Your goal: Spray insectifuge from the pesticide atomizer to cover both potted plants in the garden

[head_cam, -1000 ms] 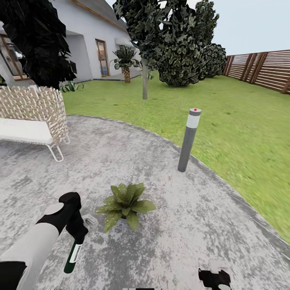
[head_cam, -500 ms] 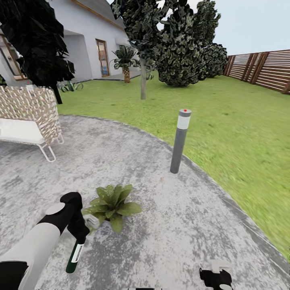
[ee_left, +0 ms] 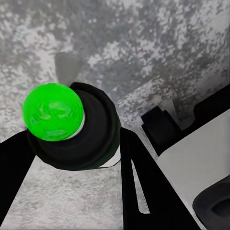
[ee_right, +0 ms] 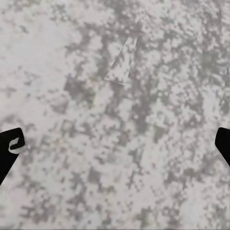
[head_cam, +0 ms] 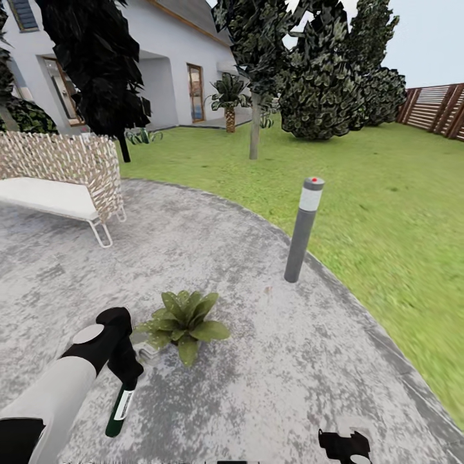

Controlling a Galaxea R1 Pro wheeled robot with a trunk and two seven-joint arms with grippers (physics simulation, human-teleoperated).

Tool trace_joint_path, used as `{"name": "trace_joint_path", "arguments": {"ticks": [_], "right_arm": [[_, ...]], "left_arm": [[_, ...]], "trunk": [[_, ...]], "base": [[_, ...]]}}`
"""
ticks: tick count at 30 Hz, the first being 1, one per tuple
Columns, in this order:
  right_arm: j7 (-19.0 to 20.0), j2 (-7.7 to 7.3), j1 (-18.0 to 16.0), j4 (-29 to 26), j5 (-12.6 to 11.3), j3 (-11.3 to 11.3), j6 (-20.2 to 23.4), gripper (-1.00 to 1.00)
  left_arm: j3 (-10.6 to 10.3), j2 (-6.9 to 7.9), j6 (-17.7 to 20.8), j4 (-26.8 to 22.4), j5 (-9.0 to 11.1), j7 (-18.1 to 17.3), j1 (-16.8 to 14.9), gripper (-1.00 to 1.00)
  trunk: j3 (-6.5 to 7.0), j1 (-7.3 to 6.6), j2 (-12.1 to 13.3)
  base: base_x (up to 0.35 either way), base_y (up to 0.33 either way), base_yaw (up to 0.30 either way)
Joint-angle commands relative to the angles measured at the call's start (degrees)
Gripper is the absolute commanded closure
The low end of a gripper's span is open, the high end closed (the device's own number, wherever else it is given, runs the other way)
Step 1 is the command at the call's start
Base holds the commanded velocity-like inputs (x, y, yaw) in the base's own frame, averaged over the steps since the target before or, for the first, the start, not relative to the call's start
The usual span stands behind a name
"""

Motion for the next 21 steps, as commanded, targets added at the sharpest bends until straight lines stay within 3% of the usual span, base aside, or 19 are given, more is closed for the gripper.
{"name": "trace_joint_path", "arguments": {"ticks": [1,12,17,21], "right_arm": [[-0.11,0.01,-0.03,0.05,0.28,-0.24,-0.19,-1.00],[-0.20,0.09,-0.03,0.05,0.28,-0.24,-0.19,-1.00],[-0.20,0.10,-0.03,0.01,0.24,-0.24,-0.19,-1.00],[-0.20,0.00,-0.03,-0.03,0.22,-0.31,-0.19,-1.00]], "left_arm": [[-0.22,0.04,0.60,-0.07,-0.38,-0.55,-0.03,1.00],[-0.47,-0.04,0.67,-0.51,-0.38,-0.60,-0.10,1.00],[-0.32,-0.05,0.78,-5.22,-0.38,-1.03,-0.12,1.00],[-0.28,-0.09,0.86,-6.21,-0.38,-1.20,-0.13,1.00]], "trunk": [[-0.05,-0.01,-0.02],[0.29,-0.01,-0.02],[0.52,-0.01,-0.02],[0.60,-0.01,-0.02]], "base": [[0.000,-0.017,0.278],[0.000,-0.002,0.268],[0.029,0.000,0.262],[0.238,-0.046,0.150]]}}
